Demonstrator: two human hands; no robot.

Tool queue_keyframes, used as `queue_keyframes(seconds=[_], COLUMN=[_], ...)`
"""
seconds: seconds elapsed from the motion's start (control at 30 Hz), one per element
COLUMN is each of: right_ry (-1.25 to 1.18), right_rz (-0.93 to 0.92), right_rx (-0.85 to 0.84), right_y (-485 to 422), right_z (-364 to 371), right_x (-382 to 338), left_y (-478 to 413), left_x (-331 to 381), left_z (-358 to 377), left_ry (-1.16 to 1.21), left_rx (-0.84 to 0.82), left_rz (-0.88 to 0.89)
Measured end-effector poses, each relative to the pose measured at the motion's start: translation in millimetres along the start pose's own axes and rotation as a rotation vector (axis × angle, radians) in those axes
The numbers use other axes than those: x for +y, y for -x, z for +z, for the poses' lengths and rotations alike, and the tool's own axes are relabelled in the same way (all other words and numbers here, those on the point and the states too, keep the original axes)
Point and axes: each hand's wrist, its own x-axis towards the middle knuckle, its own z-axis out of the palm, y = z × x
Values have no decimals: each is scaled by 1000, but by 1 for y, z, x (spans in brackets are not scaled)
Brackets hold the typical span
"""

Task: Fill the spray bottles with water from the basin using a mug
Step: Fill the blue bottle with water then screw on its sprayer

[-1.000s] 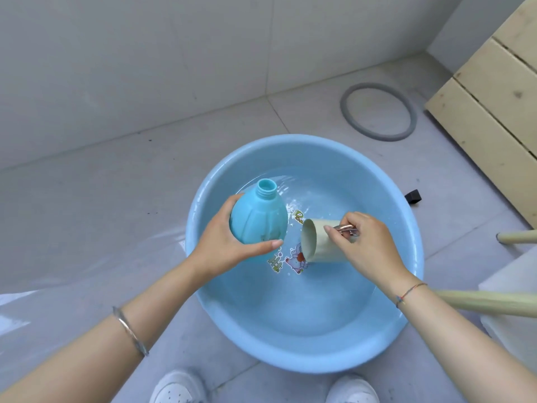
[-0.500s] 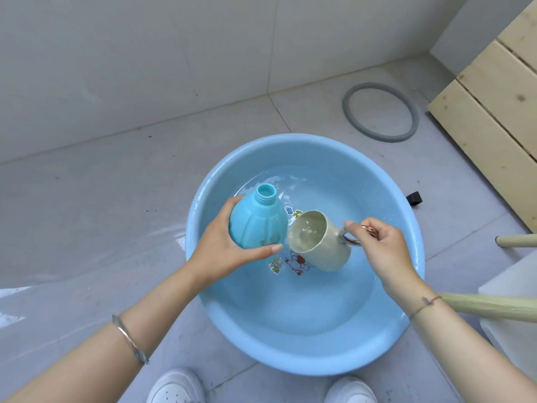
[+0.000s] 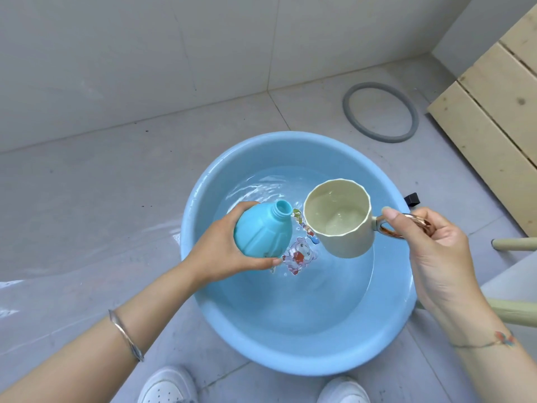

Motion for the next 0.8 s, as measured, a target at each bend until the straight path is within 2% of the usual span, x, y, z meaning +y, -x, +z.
queue_keyframes(seconds=[0.13, 0.27, 0.8], right_ry=[20, 149, 396], right_rz=[-68, -105, -325], right_rx=[-29, -55, -12], right_y=[5, 10, 15], right_z=[3, 7, 18], right_x=[-13, -25, -40], left_y=[1, 2, 2], left_x=[-1, -1, -1], left_z=[1, 4, 2], left_ry=[-24, -82, -105], left_rx=[-34, -68, -68], left_rz=[-3, -9, -20])
